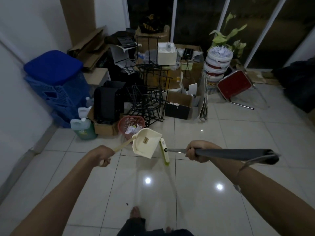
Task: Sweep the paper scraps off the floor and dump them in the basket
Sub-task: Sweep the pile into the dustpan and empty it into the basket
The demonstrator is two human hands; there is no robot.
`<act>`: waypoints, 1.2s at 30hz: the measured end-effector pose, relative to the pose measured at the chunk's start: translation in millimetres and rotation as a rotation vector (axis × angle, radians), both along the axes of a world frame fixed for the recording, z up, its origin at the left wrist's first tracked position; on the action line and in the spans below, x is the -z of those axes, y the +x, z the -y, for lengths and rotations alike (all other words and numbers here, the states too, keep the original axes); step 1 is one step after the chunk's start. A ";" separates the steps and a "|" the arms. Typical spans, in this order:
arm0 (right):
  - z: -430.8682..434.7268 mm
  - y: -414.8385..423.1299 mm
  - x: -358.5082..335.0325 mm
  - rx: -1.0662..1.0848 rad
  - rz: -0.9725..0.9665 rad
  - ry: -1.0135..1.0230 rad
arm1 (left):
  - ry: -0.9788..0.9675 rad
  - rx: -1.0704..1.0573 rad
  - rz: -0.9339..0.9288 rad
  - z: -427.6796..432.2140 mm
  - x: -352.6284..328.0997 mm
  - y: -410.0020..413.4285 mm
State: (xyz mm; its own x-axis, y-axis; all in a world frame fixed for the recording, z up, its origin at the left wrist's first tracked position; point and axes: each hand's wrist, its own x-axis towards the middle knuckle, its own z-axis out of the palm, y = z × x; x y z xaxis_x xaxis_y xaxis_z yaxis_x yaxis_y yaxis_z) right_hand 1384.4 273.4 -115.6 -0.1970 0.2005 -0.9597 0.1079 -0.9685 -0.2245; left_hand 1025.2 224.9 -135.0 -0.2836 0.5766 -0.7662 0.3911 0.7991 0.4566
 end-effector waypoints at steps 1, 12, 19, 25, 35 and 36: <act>-2.9 -3.8 3.6 0.007 0.002 -0.017 | -0.022 0.001 0.013 -3.1 4.1 -1.8; -52.1 -44.8 55.2 0.069 0.017 -0.105 | -0.222 -0.048 0.117 -62.8 41.7 -29.5; -81.4 -78.0 65.6 0.259 -0.033 0.132 | -0.210 -0.254 0.301 -108.5 75.1 -47.7; -96.5 -109.6 58.0 0.305 -0.150 0.171 | -0.130 -0.302 0.366 -132.3 93.9 -59.9; -118.3 -139.7 71.8 0.392 -0.048 0.494 | 0.107 -0.339 0.464 -147.4 109.7 -84.3; -119.5 -143.6 72.4 0.351 -0.025 0.534 | 0.140 -0.338 0.459 -148.2 111.3 -86.6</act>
State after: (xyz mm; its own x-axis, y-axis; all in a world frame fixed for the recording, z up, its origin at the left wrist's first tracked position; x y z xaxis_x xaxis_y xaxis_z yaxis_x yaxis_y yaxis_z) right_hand 1240.8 392.9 -188.0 -0.0538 0.7068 -0.7053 -0.2069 -0.6989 -0.6846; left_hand 938.6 373.1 -246.3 -0.1266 0.6167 -0.7770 -0.1377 0.7648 0.6294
